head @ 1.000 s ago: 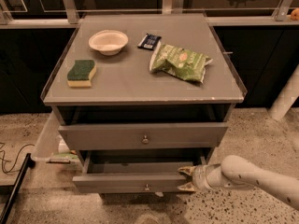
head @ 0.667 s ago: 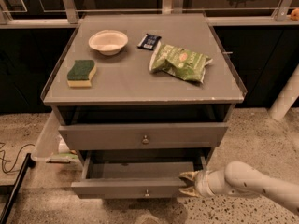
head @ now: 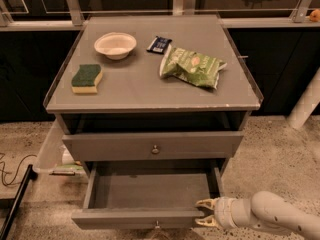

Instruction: Open middle drawer

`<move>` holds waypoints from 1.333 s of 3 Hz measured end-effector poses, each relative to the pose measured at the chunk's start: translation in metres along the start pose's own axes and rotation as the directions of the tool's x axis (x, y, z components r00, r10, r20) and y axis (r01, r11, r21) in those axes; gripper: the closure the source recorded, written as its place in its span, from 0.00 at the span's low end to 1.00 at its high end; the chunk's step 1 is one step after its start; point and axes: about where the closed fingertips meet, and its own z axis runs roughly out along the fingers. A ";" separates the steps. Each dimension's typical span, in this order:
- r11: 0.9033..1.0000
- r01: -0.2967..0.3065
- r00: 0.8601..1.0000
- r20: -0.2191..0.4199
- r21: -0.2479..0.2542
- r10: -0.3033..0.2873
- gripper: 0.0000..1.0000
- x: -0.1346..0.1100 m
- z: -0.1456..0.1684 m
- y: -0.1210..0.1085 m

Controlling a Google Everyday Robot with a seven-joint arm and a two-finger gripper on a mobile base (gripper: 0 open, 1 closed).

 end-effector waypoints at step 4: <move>0.998 -0.062 0.998 -0.012 -0.012 0.062 0.11 0.023 0.008 0.010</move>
Offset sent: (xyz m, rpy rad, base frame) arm 0.0000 0.0000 0.0000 0.0000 0.0000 0.0000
